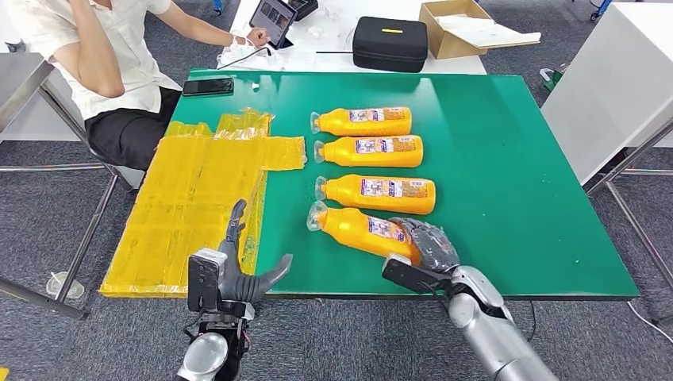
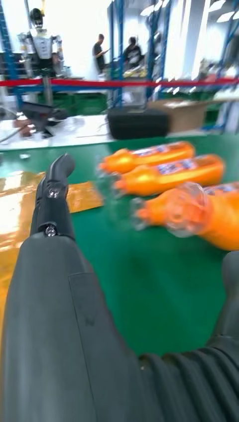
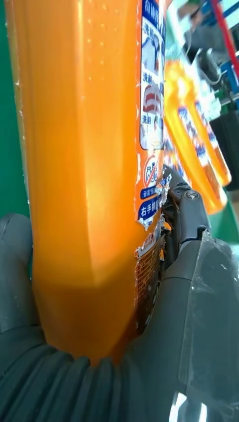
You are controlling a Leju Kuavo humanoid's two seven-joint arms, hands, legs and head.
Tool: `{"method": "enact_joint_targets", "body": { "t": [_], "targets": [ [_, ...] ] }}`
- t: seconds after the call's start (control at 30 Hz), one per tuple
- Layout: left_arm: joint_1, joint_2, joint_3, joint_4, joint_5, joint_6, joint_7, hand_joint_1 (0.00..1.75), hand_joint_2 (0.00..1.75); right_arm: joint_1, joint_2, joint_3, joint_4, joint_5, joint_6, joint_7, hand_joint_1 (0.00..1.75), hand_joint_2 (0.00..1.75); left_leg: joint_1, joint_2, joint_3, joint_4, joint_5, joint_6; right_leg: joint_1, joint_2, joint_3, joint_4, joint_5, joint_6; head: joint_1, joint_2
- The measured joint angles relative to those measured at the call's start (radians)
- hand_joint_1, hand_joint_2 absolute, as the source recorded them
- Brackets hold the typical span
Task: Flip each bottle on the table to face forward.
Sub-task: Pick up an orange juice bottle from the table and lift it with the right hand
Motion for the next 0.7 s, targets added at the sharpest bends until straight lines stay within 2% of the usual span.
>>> {"method": "enact_joint_targets", "body": {
  "t": [0.1,0.27,0.43,0.7],
  "targets": [
    [0.016,-0.001,0.000,-0.019,0.135,-0.102,0.027,0.00,1.75,0.043,0.025,-0.022,-0.057,-0.084,-0.004,-0.037,1.43,1.75,0.000,0.000,-0.002,0.000,0.000,0.000,0.000,0.000,-0.001,0.000,0.000,0.000,0.000,0.000],
    [0.062,0.008,-0.002,-0.050,0.329,-0.233,0.074,0.00,1.75,0.100,0.063,-0.049,-0.150,-0.165,-0.033,-0.077,1.55,1.75,0.000,0.000,-0.007,0.000,0.000,0.000,0.000,0.000,-0.005,0.000,0.000,0.000,0.000,0.000],
    [0.082,0.026,-0.024,-0.056,0.392,-0.279,0.094,0.00,1.75,0.112,0.108,-0.059,-0.203,-0.212,-0.031,-0.095,1.74,1.75,0.000,-0.001,-0.009,0.000,0.000,0.000,0.000,0.000,-0.007,0.000,-0.001,0.000,0.000,0.000],
    [0.053,0.036,-0.072,-0.049,0.359,-0.283,0.090,0.00,1.75,0.062,0.186,0.017,-0.147,-0.177,-0.022,-0.093,1.75,1.75,0.000,0.000,-0.009,0.000,0.001,0.000,0.000,0.000,-0.008,0.000,-0.001,0.000,0.000,0.000]
  ]
}}
